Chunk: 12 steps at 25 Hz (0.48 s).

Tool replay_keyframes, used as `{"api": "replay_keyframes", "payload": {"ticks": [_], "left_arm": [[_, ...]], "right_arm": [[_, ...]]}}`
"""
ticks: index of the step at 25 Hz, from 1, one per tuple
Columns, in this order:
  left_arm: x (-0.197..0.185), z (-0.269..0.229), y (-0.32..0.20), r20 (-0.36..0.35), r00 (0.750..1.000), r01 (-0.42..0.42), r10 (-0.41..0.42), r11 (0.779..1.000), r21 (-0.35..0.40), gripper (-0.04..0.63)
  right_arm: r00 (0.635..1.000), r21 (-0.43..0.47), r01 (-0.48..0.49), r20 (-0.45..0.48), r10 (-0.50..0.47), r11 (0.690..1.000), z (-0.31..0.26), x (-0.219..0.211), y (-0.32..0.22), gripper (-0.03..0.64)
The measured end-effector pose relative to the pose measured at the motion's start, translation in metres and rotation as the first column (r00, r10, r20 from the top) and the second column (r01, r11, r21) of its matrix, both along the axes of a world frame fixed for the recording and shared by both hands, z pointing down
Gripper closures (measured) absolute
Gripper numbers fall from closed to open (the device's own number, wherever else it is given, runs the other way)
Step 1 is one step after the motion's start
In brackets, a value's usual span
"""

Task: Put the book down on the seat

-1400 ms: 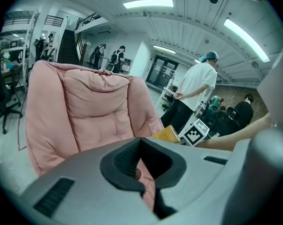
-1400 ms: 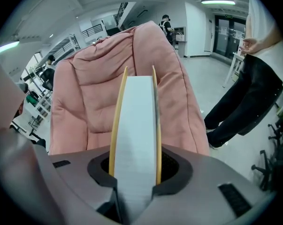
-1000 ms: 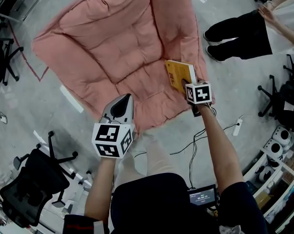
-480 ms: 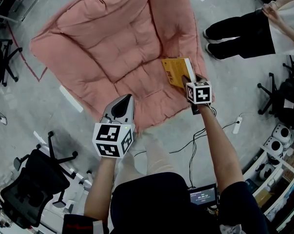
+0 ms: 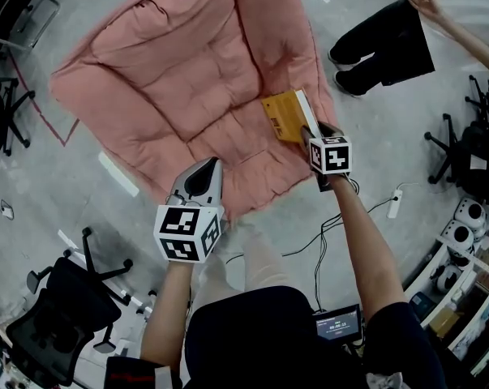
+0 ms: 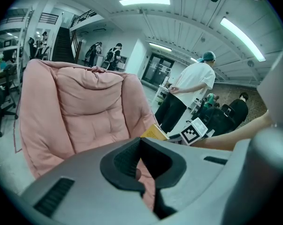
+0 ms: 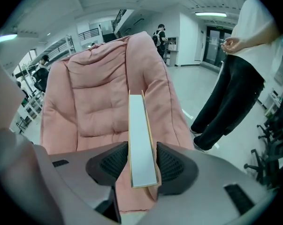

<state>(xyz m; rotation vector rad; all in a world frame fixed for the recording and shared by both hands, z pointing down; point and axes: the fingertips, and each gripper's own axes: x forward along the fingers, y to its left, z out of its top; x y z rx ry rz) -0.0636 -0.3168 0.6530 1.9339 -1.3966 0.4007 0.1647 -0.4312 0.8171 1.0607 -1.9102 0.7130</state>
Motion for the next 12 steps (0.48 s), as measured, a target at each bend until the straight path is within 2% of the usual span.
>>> {"api": "replay_keyframes", "payload": {"ticks": [12], "left_arm": [[0.004,-0.019,0.014,0.002,1.0,-0.031,0.031,0.999,0.025,0.595]], "right_arm": [[0.999,0.037,-0.047,0.024,0.047,0.998,-0.031,0.005,0.011,0.436]]}}
